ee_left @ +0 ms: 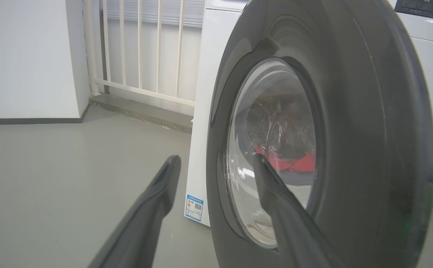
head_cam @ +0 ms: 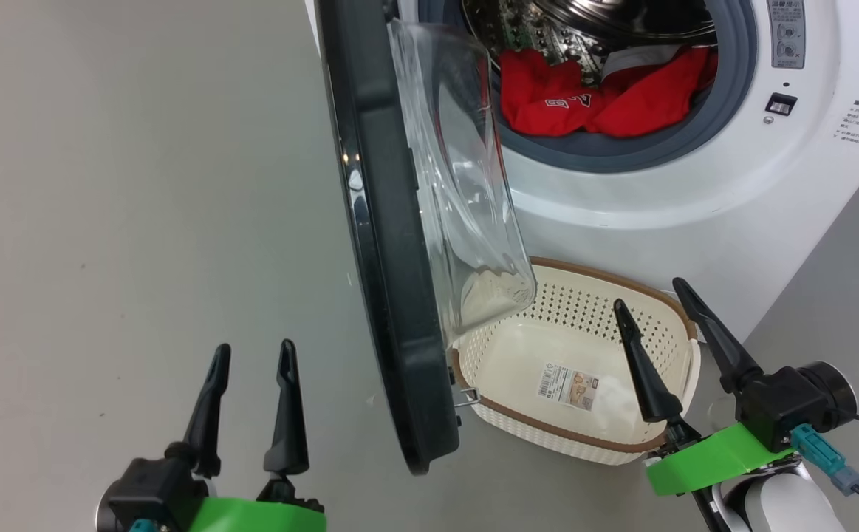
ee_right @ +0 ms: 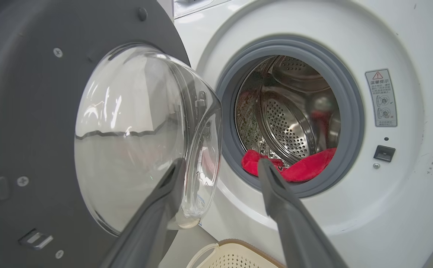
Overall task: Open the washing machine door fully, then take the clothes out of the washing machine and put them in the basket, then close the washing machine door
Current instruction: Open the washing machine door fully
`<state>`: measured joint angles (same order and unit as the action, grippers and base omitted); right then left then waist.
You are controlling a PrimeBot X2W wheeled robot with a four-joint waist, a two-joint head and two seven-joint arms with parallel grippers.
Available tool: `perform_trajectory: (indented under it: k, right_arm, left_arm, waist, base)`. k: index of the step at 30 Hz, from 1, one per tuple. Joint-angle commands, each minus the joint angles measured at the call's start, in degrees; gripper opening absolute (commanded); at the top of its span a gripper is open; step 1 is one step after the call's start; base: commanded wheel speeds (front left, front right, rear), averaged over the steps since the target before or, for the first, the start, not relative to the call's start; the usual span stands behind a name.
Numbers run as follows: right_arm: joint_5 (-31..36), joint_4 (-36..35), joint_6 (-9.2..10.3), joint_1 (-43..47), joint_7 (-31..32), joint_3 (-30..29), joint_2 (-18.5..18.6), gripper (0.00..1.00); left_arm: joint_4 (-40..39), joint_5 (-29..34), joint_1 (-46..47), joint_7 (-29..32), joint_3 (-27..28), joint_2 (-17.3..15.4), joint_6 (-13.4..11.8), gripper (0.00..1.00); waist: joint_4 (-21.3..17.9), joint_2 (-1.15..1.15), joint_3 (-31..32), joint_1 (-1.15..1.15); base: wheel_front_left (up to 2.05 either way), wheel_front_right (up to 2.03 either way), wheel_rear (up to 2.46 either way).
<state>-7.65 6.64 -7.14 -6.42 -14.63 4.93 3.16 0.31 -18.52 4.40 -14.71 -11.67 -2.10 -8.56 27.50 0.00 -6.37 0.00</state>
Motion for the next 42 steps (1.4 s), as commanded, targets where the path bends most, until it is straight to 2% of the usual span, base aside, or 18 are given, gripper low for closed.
perform_trajectory:
  k: [1, 5, 6, 7, 8, 15, 25, 32, 42]
  right_arm:
    - [-1.22, -1.79, -0.35, -0.29, -0.36, 1.10, -0.27, 1.00]
    - [-1.64, -1.83, -0.35, -0.13, -0.36, 1.06, -0.27, 1.00]
    - [-1.73, -1.80, -0.35, -0.06, -0.36, 1.07, -0.28, 1.00]
    - [-1.84, -1.74, -0.35, 0.02, -0.36, 1.12, -0.28, 1.00]
    - [-1.97, -1.69, -0.35, 0.08, -0.36, 1.16, -0.28, 1.00]
    - [-2.49, -1.43, -0.35, 0.31, -0.37, 1.18, -0.28, 1.00]
    - [-2.71, -1.44, -0.35, 0.27, -0.37, 1.54, -0.28, 1.00]
    - [-2.68, -1.41, -0.35, 0.01, -0.37, 1.68, -0.28, 1.00]
    - [-2.41, -1.43, -0.35, -0.13, -0.37, 2.13, -0.28, 1.00]
  left_arm:
    - [-1.08, 0.65, -0.07, -0.29, 1.85, -0.77, -0.13, 1.00]
    - [-0.85, 0.67, -0.26, -0.29, 1.95, -0.77, 0.05, 1.00]
    - [-0.79, 0.65, -0.33, -0.29, 1.96, -0.77, 0.06, 0.84]
    - [-0.77, 0.61, -0.38, -0.29, 1.95, -0.77, 0.08, 0.38]
    - [-0.85, 0.51, -0.37, -0.29, 1.97, -0.77, 0.16, 0.00]
    - [-4.84, 0.55, 0.39, -0.29, 2.11, -0.77, 0.02, 0.00]
    - [-14.59, 1.75, 5.19, -0.29, 0.73, -0.77, 0.71, 0.00]
    - [-17.96, 2.92, 8.48, -0.22, -3.00, -0.84, 2.93, 0.00]
    - [-18.93, 4.02, 10.54, 3.73, -10.71, -0.98, 5.57, 0.00]
  waist:
    - [-0.08, 0.00, 0.26, 0.00]
    - [-0.05, 0.00, 0.55, 0.00]
    - [-0.04, 0.00, 0.67, 0.00]
    - [-0.04, 0.00, 0.82, 0.00]
    - [-0.03, 0.00, 0.89, 0.00]
    - [0.04, 0.00, 1.20, 0.00]
    - [-0.10, 0.00, 1.13, 0.00]
    - [-0.73, 0.00, 1.22, 0.00]
    - [-1.59, 0.00, 0.95, 0.00]
  base:
    - [0.00, 0.00, 0.00]
    - [0.00, 0.00, 0.00]
    - [0.00, 0.00, 0.00]
    - [0.00, 0.00, 0.00]
    - [0.00, 0.00, 0.00]
    - [0.00, 0.00, 0.00]
    - [0.00, 0.00, 0.00]
    - [0.00, 0.00, 0.00]
    - [0.00, 0.00, 0.00]
